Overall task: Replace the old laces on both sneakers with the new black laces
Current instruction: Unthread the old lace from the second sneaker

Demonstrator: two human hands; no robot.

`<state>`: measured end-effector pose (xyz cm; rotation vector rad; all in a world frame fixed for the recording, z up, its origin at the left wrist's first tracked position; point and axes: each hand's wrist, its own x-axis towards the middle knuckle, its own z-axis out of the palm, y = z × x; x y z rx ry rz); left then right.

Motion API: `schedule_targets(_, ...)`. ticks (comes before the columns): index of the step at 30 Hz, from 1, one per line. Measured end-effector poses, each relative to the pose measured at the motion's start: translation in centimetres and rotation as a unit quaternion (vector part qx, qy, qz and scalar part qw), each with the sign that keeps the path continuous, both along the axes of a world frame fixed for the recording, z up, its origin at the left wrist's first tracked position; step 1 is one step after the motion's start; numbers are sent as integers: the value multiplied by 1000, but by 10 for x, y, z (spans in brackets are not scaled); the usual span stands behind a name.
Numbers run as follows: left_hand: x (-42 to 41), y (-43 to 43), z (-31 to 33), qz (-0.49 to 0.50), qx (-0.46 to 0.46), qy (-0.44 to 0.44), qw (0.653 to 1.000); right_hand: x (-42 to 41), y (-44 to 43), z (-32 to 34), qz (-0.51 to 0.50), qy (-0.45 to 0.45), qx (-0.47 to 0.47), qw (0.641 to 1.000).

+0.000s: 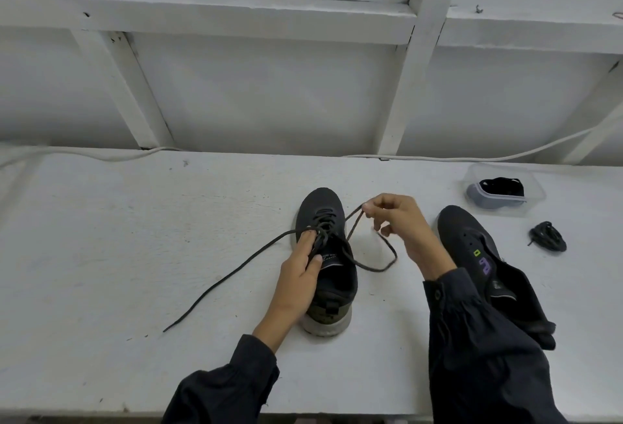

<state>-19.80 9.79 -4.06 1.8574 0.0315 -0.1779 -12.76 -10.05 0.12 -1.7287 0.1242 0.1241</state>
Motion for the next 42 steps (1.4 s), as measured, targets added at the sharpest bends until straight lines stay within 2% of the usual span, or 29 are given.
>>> schedule_targets(4, 0, 0, -1, 11, -8, -1, 1000, -12, 5, -7, 133, 90, -24, 987)
schedule_targets(7, 0, -1, -2, 13, -6, -5, 1000, -16, 8, -10, 166, 93, -19, 981)
schedule_targets(10, 0, 0, -2, 12, -11, 0, 1000, -13, 9, -9, 102, 57, 0, 993)
schedule_targets(13, 0, -1, -3, 9, -14, 4, 1000, -8, 6, -10, -70, 33, 76, 994)
schedule_targets(15, 0, -1, -2, 10, -15, 6, 1000, -9, 5, -12, -96, 48, 100, 989)
schedule_targets(19, 0, -1, -3, 12, -12, 2, 1000, -20, 11, -14, 100, 110, 22, 989)
schedule_targets(21, 0, -1, -3, 12, -13, 3, 1000, -22, 13, -14, 139, 105, 19, 985)
schedule_targets(23, 0, 0, -3, 11, -14, 5, 1000, -19, 14, -10, 106, 75, 12, 991)
schedule_targets(25, 0, 1, -2, 4, -15, 6, 1000, -12, 11, -4, 1, 36, 43, 998)
schedule_targets(27, 0, 2, -4, 0, -18, 7, 1000, -4, 4, 2, -132, 16, 112, 985)
schedule_targets(29, 0, 2, -5, 1, -30, 10, 999, -1, -2, 4, -175, 23, 123, 977)
schedule_targets(32, 1, 1, -6, 7, -48, 16, 999, -7, 2, -2, -35, 92, 51, 994)
schedule_targets(34, 2, 1, -7, 10, -48, 13, 999, -16, 10, -7, 86, 127, 7, 988)
schedule_targets(36, 2, 1, -7, 10, -48, 8, 999, -21, 15, -11, 127, 118, 8, 985)
schedule_targets(38, 2, 1, -7, 5, -41, 6, 999, -18, 15, -10, 87, 81, 17, 993)
schedule_targets(42, 1, 3, -5, -2, -24, 0, 1000, -6, 7, -7, -91, 45, 96, 990)
